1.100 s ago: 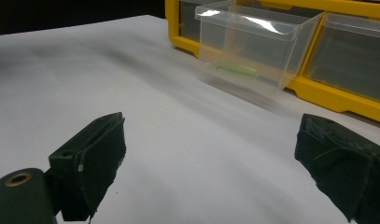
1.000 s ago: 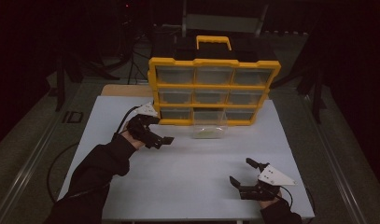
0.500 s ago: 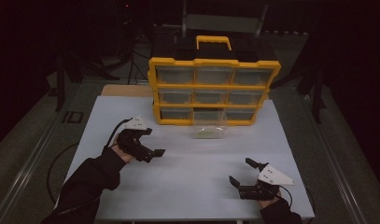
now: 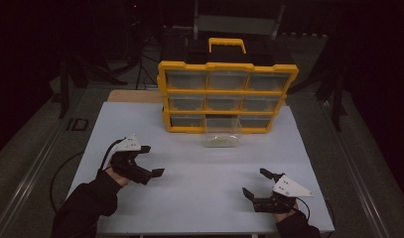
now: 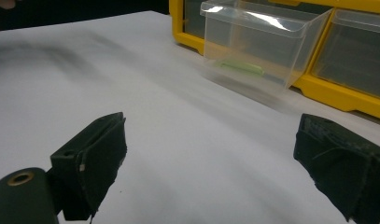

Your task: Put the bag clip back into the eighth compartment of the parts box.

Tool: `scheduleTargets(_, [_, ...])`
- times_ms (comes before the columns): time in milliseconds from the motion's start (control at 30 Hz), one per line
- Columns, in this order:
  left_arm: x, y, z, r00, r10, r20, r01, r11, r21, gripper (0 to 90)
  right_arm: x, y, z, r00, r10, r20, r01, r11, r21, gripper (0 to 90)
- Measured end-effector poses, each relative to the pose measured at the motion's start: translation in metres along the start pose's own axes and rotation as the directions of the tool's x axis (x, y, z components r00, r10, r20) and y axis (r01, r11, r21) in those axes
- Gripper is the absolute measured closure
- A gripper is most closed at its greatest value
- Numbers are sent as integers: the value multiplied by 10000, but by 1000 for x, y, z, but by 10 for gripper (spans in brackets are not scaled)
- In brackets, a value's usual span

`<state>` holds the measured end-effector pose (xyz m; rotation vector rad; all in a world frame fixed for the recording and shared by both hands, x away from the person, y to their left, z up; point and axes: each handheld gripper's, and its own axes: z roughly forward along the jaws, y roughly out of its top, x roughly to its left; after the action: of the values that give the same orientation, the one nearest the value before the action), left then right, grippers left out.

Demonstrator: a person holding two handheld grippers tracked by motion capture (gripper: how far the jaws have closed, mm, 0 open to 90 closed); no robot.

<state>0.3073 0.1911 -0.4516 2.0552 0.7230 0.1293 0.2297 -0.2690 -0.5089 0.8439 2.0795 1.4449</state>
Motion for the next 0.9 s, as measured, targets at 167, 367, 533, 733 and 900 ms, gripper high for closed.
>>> scheduleTargets(167, [-2,-11,-5,9999,-88,-94,87,9999,-57,3,1,0,0,10000,16,-9,-16,10000,24,91])
scheduleTargets(367, [-8,-26,-9,9998,-133,-147,130,9997,-230,3,1,0,1,10000,-3,-7,3,10000,30,91])
scheduleTargets(533, [-12,-40,-11,9998,-141,-155,138,9997,-185,3,1,-1,2,10000,2,-26,-2,10000,65,91])
scheduleTargets(733, [-10,-53,-12,9992,-364,-178,359,9989,-306,3,2,-1,2,10000,20,-40,-19,10000,82,91])
scheduleTargets(900, [-9,-62,-14,9984,-492,-295,481,9983,-341,3,2,-1,2,10000,44,-48,-44,10000,82,91])
